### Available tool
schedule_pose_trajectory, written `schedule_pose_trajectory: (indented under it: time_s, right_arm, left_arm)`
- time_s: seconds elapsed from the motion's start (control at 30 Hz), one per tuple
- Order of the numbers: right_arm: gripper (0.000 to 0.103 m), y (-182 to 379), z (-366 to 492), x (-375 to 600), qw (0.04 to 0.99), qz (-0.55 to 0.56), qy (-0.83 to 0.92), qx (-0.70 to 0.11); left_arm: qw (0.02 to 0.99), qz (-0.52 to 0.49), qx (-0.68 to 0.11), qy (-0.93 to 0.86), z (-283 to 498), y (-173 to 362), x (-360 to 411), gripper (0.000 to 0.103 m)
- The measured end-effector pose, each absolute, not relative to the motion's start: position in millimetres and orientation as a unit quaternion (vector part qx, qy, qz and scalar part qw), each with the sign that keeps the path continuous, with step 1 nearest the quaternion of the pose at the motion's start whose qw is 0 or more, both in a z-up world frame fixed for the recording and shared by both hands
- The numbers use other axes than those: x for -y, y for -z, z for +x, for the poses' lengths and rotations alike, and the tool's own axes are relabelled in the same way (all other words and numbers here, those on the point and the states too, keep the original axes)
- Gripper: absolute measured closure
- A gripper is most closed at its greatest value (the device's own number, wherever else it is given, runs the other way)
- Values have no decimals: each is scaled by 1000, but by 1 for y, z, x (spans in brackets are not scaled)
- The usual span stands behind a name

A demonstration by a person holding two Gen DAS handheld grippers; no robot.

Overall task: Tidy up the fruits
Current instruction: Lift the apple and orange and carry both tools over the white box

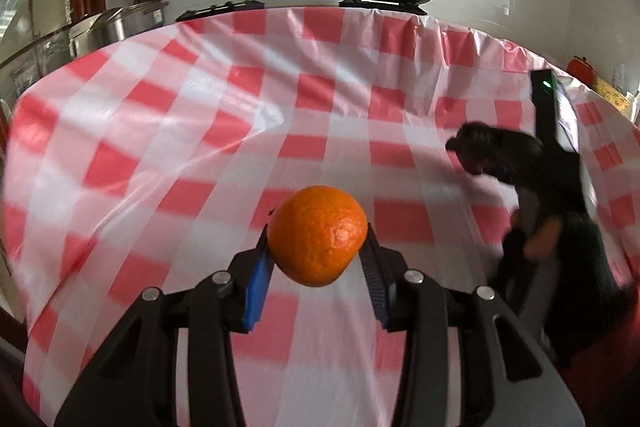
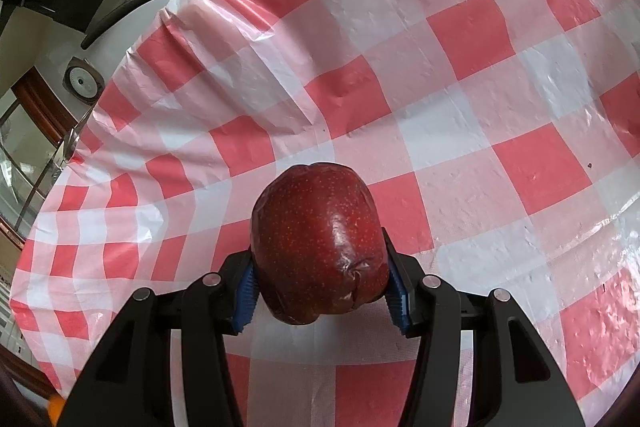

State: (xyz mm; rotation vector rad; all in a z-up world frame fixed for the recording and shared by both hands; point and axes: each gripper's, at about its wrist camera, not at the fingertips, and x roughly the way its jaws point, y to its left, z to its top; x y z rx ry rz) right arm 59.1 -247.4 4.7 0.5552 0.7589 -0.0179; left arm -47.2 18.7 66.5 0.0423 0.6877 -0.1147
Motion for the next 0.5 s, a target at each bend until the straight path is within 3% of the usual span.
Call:
schedule_pose_trajectory:
  time_s: [0.23,0.5]
  right_arm:
    - [51,-7,50,242,891,255,-21,-374]
    - [51,-7,-22,210,883,256,-39,-392]
  left_arm:
    - [939,16,-341,37,-126,-65,-65,61]
    - [930,-8,-368,-2,-180,-39,-123,61]
